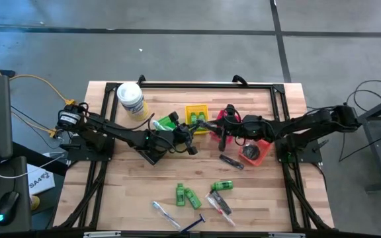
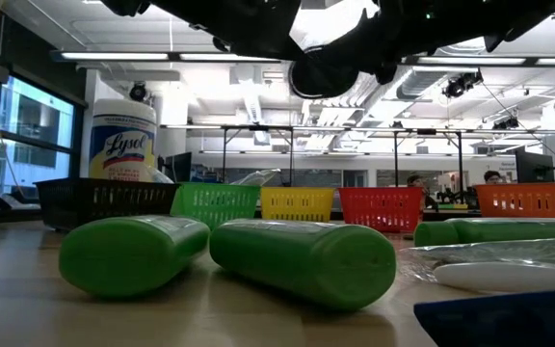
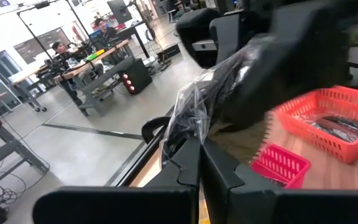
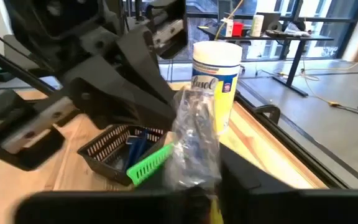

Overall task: Pick & Place Travel size toiletries
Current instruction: Put the black hairbrush into the orange bin

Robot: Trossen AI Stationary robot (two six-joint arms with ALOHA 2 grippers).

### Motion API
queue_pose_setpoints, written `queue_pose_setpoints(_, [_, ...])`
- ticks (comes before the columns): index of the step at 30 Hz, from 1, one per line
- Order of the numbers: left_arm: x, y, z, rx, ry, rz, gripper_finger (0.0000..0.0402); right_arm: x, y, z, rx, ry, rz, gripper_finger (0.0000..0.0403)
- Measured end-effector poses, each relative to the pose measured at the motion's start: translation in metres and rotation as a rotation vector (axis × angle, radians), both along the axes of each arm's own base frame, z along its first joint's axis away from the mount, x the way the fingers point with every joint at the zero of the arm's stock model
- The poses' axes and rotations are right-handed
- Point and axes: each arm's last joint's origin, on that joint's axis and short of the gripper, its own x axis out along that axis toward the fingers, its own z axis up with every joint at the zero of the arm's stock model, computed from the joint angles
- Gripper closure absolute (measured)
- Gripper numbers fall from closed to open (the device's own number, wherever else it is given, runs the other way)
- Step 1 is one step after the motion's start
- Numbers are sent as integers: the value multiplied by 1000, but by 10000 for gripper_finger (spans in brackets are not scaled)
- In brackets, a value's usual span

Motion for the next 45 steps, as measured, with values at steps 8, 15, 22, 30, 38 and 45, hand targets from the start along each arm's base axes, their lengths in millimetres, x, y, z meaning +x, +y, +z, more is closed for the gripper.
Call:
queue_pose_setpoints(8, [-1, -2, -4, 15, 58, -18, 401, 0, 0, -1, 1, 12, 5, 360])
queue_pose_setpoints(15, [-10, -27, -3, 142, 170, -55, 359, 0, 2, -1, -3, 11, 50, 379])
queue_pose_setpoints(22, [-37, -68, 11, 306, 247, 163, 289, -9, 2, 9, -1, -7, 51, 365])
queue_pose_setpoints(30, [-103, -90, 24, 280, 358, 0, 310, -41, 4, 38, -12, -44, 161, 378])
queue_pose_setpoints(38, [-131, -48, 24, -85, 320, -398, 393, -71, 6, 46, -21, -99, 272, 375])
queue_pose_setpoints(45, [-140, 0, -10, -150, 106, -656, 399, -98, 4, 40, -28, -146, 244, 370])
